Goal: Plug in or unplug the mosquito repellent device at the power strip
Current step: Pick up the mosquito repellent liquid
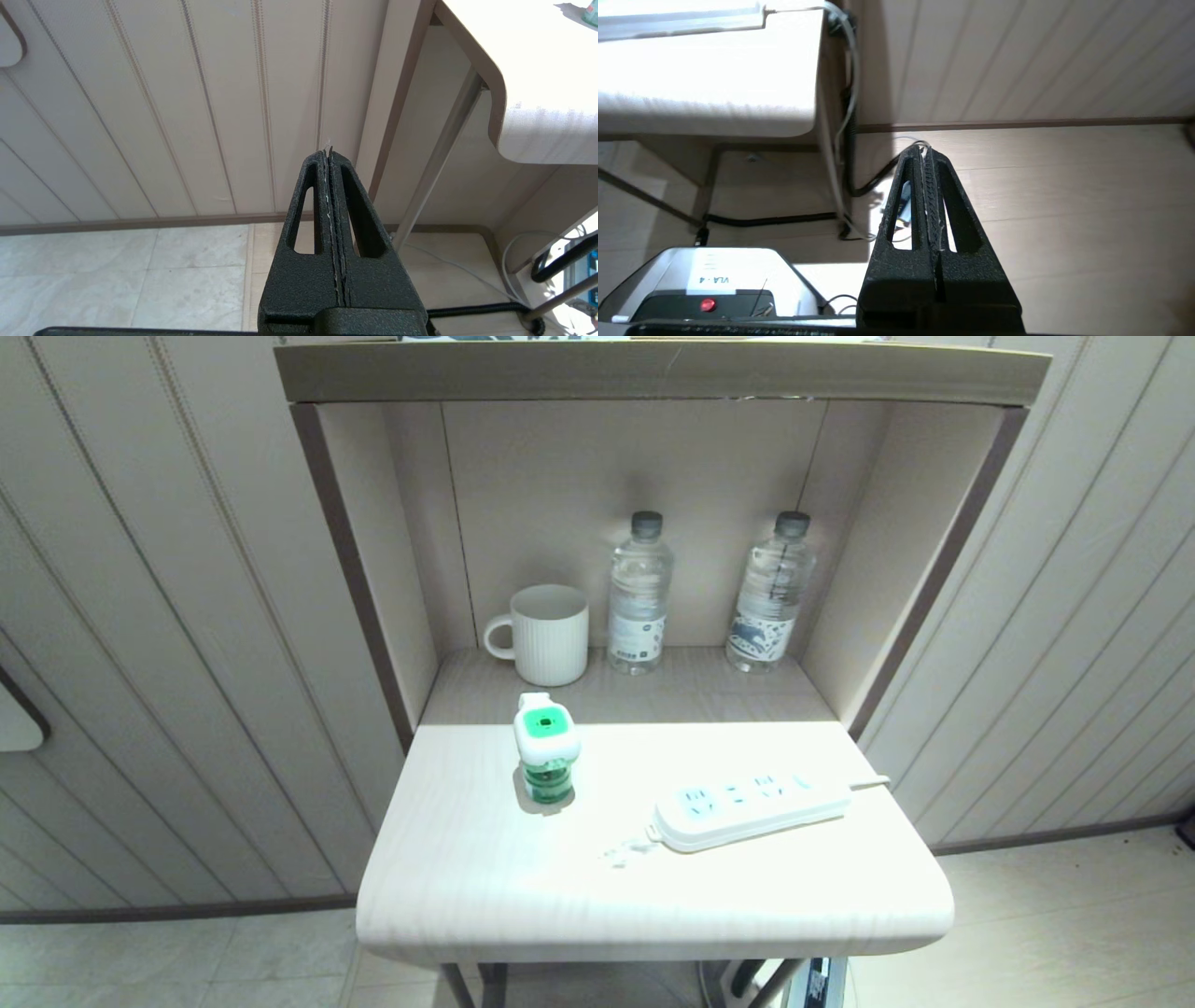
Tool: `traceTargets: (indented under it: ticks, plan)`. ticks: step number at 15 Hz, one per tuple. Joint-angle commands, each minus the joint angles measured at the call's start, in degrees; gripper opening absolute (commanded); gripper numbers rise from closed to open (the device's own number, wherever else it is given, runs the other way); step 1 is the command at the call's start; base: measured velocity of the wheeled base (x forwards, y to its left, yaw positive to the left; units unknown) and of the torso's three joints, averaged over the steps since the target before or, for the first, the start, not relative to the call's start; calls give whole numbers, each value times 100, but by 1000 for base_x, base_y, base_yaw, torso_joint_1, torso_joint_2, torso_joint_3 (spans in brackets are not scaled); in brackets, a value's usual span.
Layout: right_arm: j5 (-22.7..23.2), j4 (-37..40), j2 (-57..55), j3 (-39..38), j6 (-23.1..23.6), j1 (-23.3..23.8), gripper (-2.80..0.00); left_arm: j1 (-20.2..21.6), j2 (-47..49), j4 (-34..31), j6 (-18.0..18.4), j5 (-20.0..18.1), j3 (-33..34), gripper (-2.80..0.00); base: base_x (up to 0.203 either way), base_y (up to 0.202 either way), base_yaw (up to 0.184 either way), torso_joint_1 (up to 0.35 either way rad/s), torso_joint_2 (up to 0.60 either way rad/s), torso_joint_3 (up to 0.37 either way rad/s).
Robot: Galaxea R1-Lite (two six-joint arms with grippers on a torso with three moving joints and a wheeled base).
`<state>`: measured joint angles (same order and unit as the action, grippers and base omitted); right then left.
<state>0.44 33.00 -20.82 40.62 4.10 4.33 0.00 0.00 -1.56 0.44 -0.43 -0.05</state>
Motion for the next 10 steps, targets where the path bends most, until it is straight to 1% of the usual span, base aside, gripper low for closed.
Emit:
traceTargets:
  ticks: [1, 2, 3, 4, 5, 7, 10]
  plan:
    - [230, -1817, 93, -1741, 72, 201, -280, 0, 9, -2, 0, -1, 5, -280, 0, 0, 0, 0, 0, 0]
    - [338, -2534, -75, -2336, 104, 174, -280, 0, 9, -2, 0, -1, 5, -280, 0, 0, 0, 0, 0, 0]
    - [439, -3218, -297, -2859, 96, 8, -280, 0, 9, -2, 0, -1, 5, -280, 0, 0, 0, 0, 0, 0]
    - [514, -3797, -353, -3313, 79, -313, -280, 0, 9, -2, 0, -1, -13, -280, 0, 0, 0, 0, 0, 0]
    - [555, -4190, -212, -3595, 79, -509, -280, 0, 9, -2, 0, -1, -7, -280, 0, 0, 0, 0, 0, 0]
    - [591, -4390, 335, -3947, 135, -529, -280, 0, 9, -2, 0, -1, 5, -280, 0, 0, 0, 0, 0, 0]
    - [588, -4101, 1089, -4043, 61, -429, -280, 0, 9, -2, 0, -1, -10, -280, 0, 0, 0, 0, 0, 0]
